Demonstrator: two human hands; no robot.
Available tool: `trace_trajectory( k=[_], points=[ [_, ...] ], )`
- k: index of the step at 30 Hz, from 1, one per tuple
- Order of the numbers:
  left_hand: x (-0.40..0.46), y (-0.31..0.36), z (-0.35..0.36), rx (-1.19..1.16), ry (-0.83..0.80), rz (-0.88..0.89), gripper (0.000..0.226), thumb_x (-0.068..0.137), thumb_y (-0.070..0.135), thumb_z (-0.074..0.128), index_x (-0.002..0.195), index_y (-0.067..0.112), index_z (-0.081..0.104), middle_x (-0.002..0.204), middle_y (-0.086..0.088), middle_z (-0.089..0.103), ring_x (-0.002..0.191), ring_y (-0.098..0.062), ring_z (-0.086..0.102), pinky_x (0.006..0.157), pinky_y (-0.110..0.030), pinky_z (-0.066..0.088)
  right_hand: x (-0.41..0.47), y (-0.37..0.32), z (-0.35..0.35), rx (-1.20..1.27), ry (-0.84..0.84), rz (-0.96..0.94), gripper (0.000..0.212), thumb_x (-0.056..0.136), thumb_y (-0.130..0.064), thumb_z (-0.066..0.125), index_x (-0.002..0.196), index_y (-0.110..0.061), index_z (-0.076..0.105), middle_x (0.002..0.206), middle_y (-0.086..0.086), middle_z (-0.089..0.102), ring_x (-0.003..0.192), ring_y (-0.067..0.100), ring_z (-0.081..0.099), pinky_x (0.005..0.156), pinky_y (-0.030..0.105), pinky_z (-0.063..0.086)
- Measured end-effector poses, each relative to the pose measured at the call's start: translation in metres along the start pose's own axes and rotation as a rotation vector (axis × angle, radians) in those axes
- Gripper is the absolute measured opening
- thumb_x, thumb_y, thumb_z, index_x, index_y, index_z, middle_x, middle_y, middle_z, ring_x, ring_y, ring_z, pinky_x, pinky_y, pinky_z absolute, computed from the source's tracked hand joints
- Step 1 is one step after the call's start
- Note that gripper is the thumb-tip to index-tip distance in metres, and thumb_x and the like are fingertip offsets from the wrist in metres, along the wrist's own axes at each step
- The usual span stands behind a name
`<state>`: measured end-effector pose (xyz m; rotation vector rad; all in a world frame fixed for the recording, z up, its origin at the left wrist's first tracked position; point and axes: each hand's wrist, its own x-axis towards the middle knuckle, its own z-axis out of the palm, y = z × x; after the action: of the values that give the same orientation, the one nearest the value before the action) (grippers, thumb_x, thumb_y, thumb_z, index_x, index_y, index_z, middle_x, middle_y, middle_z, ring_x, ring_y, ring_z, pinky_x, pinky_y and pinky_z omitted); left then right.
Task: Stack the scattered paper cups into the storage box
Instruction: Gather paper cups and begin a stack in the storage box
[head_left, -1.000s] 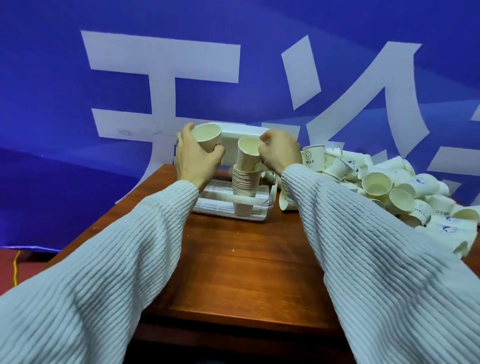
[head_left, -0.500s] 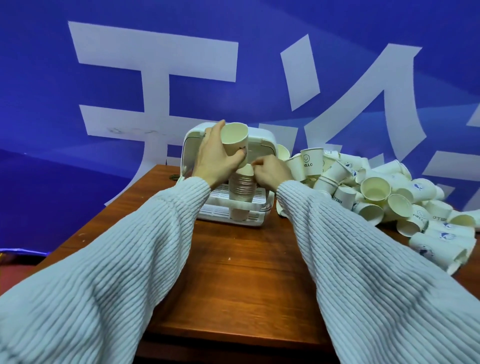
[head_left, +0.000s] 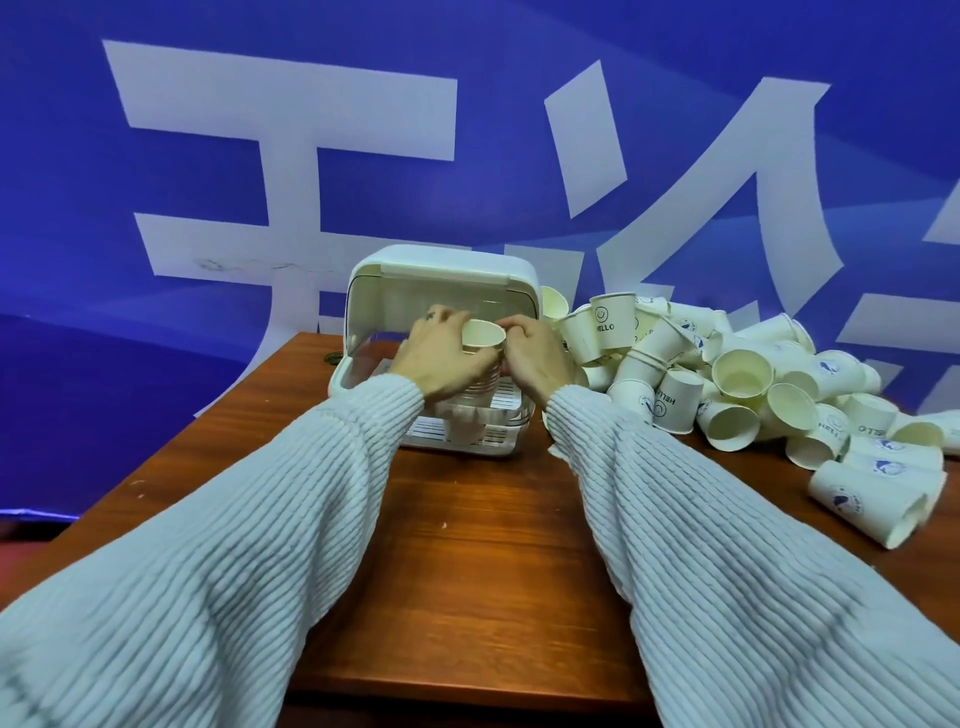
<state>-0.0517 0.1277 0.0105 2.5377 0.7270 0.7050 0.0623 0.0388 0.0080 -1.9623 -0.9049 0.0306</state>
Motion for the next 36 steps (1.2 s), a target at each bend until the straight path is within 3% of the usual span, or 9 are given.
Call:
trace_trajectory(
  k=[5, 9, 13, 19, 22, 25, 29, 32, 36],
  points=[
    [-0.003, -0.014, 0.014, 0.183, 0.025, 0.038, 0.086, 0.096, 0.074, 0.03, 0.159, 0.015, 0.032, 0.164, -0.006, 0.035, 0.145, -0.032, 0.038, 0.113, -0.056, 0.038, -0.013, 0.014, -0.008, -0.028, 0.065, -0.031, 0.035, 0.104, -0.017, 0.041, 0.118, -0.019, 0.073, 0.114, -0.005, 0.069, 0.099, 0.008, 0.056, 0.072, 0.02, 0.038],
    [-0.003, -0.011, 0.012, 0.219, 0.009, 0.039, 0.085, 0.096, 0.076, 0.033, 0.16, 0.021, 0.029, 0.167, -0.004, 0.028, 0.15, -0.032, 0.031, 0.116, -0.057, 0.03, -0.021, 0.035, -0.021, -0.16, 0.097, -0.039, 0.025, 0.098, -0.031, 0.052, 0.114, -0.031, 0.071, 0.113, -0.003, 0.075, 0.105, 0.024, 0.068, 0.09, 0.04, 0.055],
    [-0.019, 0.004, 0.024, 0.177, 0.271, 0.207, 0.079, 0.091, 0.071, 0.04, 0.155, 0.025, 0.038, 0.164, -0.005, 0.033, 0.156, -0.023, 0.014, 0.121, -0.052, 0.017, -0.028, 0.064, -0.055, -0.411, 0.088, -0.05, 0.037, 0.095, -0.025, 0.053, 0.13, -0.029, 0.065, 0.128, 0.004, 0.069, 0.117, 0.032, 0.062, 0.093, 0.043, 0.052],
    [-0.036, 0.042, 0.065, 0.149, 0.341, 0.424, 0.059, 0.088, 0.049, 0.053, 0.14, 0.023, 0.053, 0.15, -0.005, 0.048, 0.152, -0.027, 0.024, 0.118, -0.05, 0.025, -0.019, 0.118, -0.079, -0.901, -0.336, -0.112, 0.085, 0.087, -0.018, 0.059, 0.162, -0.032, 0.023, 0.17, -0.004, 0.026, 0.159, 0.029, 0.011, 0.128, 0.05, 0.014],
    [-0.039, 0.048, 0.078, 0.152, 0.301, 0.44, 0.055, 0.087, 0.038, 0.057, 0.139, 0.022, 0.054, 0.15, -0.006, 0.05, 0.151, -0.029, 0.026, 0.118, -0.051, 0.027, -0.019, 0.126, -0.075, -1.019, -0.313, -0.254, 0.093, 0.089, -0.025, 0.066, 0.164, -0.033, 0.011, 0.159, 0.008, 0.036, 0.149, 0.034, 0.027, 0.123, 0.048, 0.022],
    [-0.043, 0.049, 0.083, 0.126, 0.266, 0.42, 0.055, 0.085, 0.031, 0.057, 0.139, 0.022, 0.055, 0.15, -0.006, 0.05, 0.151, -0.03, 0.026, 0.117, -0.049, 0.026, -0.017, 0.127, -0.071, -1.078, -0.193, -0.359, 0.08, 0.082, -0.035, 0.073, 0.152, -0.026, 0.036, 0.141, 0.009, 0.044, 0.135, 0.032, 0.039, 0.111, 0.044, 0.032],
    [-0.043, 0.044, 0.085, 0.25, 0.226, 0.4, 0.061, 0.082, 0.034, 0.063, 0.141, 0.021, 0.052, 0.151, -0.01, 0.047, 0.154, -0.034, 0.017, 0.121, -0.051, 0.023, -0.023, 0.126, -0.073, -0.959, -0.08, -0.382, 0.068, 0.074, -0.047, 0.072, 0.131, -0.021, 0.049, 0.132, 0.005, 0.059, 0.129, 0.028, 0.048, 0.113, 0.04, 0.03],
    [-0.041, 0.044, 0.088, 0.484, 0.204, 0.446, 0.073, 0.075, 0.049, 0.069, 0.14, 0.021, 0.052, 0.153, -0.015, 0.045, 0.153, -0.039, 0.016, 0.122, -0.053, 0.015, -0.033, 0.122, -0.082, -0.557, -0.086, -0.246, 0.072, 0.069, -0.06, 0.073, 0.129, -0.027, 0.052, 0.123, 0.003, 0.067, 0.117, 0.027, 0.059, 0.105, 0.044, 0.044],
    [-0.043, 0.053, 0.093, 0.532, 0.227, 0.529, 0.042, 0.084, 0.046, 0.063, 0.112, 0.015, 0.07, 0.134, -0.011, 0.062, 0.145, -0.036, 0.035, 0.119, -0.052, 0.018, -0.045, 0.125, -0.107, -0.042, -0.25, -0.142, 0.075, 0.076, -0.067, 0.073, 0.14, -0.034, 0.05, 0.128, -0.01, 0.066, 0.12, 0.007, 0.062, 0.104, 0.032, 0.049]
  ],
)
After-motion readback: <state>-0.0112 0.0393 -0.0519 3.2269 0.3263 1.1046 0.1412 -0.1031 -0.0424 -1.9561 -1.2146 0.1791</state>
